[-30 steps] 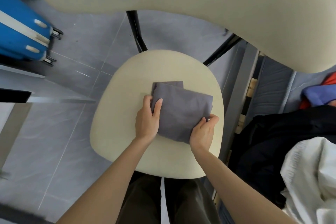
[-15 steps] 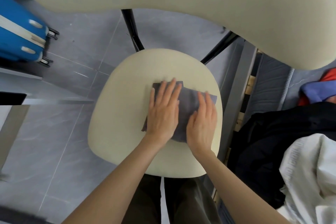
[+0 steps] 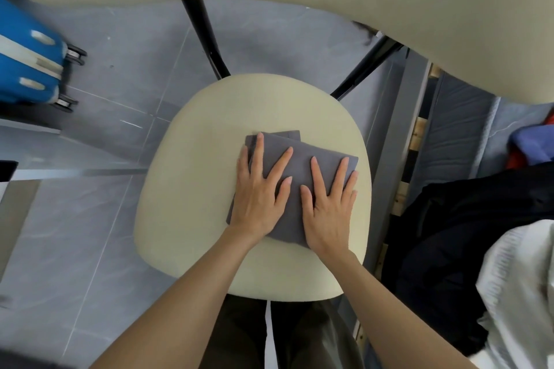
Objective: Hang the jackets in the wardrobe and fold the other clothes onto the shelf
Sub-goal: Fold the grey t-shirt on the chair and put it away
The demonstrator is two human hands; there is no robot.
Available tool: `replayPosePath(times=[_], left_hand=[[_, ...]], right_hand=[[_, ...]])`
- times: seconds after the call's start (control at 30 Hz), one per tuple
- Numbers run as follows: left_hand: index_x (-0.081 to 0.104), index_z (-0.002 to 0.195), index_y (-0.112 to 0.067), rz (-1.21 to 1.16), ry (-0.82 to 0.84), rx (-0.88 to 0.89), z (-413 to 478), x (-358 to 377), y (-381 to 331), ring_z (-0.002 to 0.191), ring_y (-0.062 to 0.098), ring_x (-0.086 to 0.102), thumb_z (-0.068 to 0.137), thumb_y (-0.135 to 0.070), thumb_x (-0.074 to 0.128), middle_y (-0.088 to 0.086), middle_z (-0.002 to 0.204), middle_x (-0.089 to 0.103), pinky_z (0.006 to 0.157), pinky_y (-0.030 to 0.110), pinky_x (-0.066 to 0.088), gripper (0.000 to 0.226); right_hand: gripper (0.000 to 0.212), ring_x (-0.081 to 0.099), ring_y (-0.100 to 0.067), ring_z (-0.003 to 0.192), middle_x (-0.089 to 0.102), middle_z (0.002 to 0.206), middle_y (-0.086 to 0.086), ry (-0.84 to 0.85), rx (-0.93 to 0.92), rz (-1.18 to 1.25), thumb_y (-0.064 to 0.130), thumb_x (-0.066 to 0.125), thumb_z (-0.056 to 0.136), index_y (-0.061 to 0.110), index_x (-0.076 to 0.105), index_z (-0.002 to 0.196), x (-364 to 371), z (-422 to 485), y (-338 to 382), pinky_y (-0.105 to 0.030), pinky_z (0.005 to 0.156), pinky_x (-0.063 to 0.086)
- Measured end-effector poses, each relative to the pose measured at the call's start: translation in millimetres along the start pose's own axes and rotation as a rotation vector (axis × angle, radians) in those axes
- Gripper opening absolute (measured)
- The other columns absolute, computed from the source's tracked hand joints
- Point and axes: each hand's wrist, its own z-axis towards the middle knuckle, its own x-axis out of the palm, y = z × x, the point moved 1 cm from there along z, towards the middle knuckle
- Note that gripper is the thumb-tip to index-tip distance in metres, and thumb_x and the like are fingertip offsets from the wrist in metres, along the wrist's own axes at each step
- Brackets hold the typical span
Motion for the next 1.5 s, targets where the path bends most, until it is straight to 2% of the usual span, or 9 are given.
replayPosePath(times=[0.1, 0.2, 0.5, 0.67, 0.93, 1.13, 1.23, 1.37, 1.5], left_hand=[[0.032, 0.149, -0.034, -0.148, -0.025, -0.154, -4, -12, -5, 0.147, 0.034, 0.011, 0.097, -0.042, 0.046, 0.017, 0.161, 0.001, 0.118, 0.045, 0.022, 0.054], [0.03, 0.148, -0.039, -0.238, -0.026, -0.347, -9, -23, -7, 0.135, 0.033, 0.029, 0.094, -0.046, 0.051, 0.014, 0.155, 0.018, 0.108, 0.042, 0.034, 0.059], [0.033, 0.144, -0.037, -0.382, 0.004, -0.492, 10, -21, 0, 0.114, 0.029, 0.046, 0.084, -0.06, 0.056, 0.011, 0.118, 0.05, 0.098, 0.035, 0.037, 0.068], [0.037, 0.139, -0.038, -0.47, 0.068, -0.528, 14, -23, 5, 0.112, 0.027, 0.054, 0.083, -0.065, 0.055, 0.003, 0.122, 0.053, 0.09, 0.03, 0.038, 0.066], [0.047, 0.132, -0.032, -0.715, 0.037, -0.612, -28, -67, 10, 0.107, 0.014, 0.06, 0.086, -0.059, 0.057, -0.017, 0.115, 0.061, 0.089, 0.031, 0.047, 0.054], [0.033, 0.139, -0.045, -0.754, -0.17, -0.655, -90, -129, 5, 0.114, 0.008, 0.055, 0.085, -0.065, 0.053, -0.022, 0.129, 0.055, 0.094, 0.031, 0.046, 0.06], [0.033, 0.141, -0.045, -0.774, -0.318, -0.681, -126, -156, 0, 0.121, 0.002, 0.048, 0.089, -0.059, 0.054, -0.032, 0.13, 0.045, 0.094, 0.022, 0.039, 0.058], [0.032, 0.143, -0.044, -0.86, -0.469, -0.773, -180, -185, -5, 0.123, 0.003, 0.049, 0.091, -0.055, 0.055, -0.021, 0.138, 0.048, 0.101, 0.028, 0.043, 0.058], [0.031, 0.146, -0.04, -0.909, -0.635, -0.868, -241, -208, -13, 0.115, -0.01, 0.042, 0.092, -0.05, 0.056, -0.029, 0.132, 0.042, 0.089, 0.009, 0.035, 0.06]], right_hand=[[0.056, -0.006, -0.031, 0.148, -0.013, 0.162, -0.005, -0.073, 0.071, 0.114, 0.048, 0.034, 0.099, 0.048, 0.008, 0.15, -12, -8, -4, -0.039, 0.116, 0.009], [0.057, 0.016, -0.03, 0.14, 0.005, 0.161, -0.005, -0.139, 0.169, 0.143, 0.045, 0.042, 0.098, 0.048, 0.016, 0.148, -19, -17, -6, -0.039, 0.109, 0.026], [0.069, 0.045, -0.024, 0.107, 0.034, 0.118, -0.001, -0.088, 0.471, 0.458, 0.061, 0.046, 0.09, 0.05, 0.008, 0.147, -22, 7, -3, -0.037, 0.087, 0.038], [0.069, 0.047, -0.017, 0.092, 0.046, 0.115, 0.002, -0.01, 0.332, 0.432, 0.057, 0.045, 0.094, 0.046, 0.004, 0.148, -28, 13, 1, -0.038, 0.089, 0.042], [0.059, 0.046, 0.014, 0.08, 0.034, 0.094, 0.045, 0.046, 0.14, 0.477, 0.046, 0.055, 0.094, 0.043, 0.025, 0.146, -68, -8, 21, -0.021, 0.082, 0.037], [0.058, 0.042, 0.034, 0.089, 0.037, 0.103, 0.051, 0.14, -0.083, 0.452, 0.05, 0.055, 0.092, 0.053, 0.023, 0.141, -106, -40, 72, -0.003, 0.068, 0.035], [0.057, 0.042, 0.032, 0.093, 0.04, 0.112, 0.045, 0.211, -0.215, 0.436, 0.051, 0.054, 0.093, 0.056, 0.021, 0.139, -119, -58, 99, 0.001, 0.068, 0.037], [0.058, 0.045, 0.029, 0.096, 0.039, 0.113, 0.047, 0.36, -0.396, 0.403, 0.046, 0.054, 0.095, 0.051, 0.022, 0.142, -133, -84, 132, 0.003, 0.072, 0.04], [0.058, 0.051, 0.019, 0.099, 0.046, 0.114, 0.04, 0.495, -0.584, 0.344, 0.042, 0.054, 0.096, 0.043, 0.024, 0.145, -143, -118, 169, 0.0, 0.076, 0.042]])
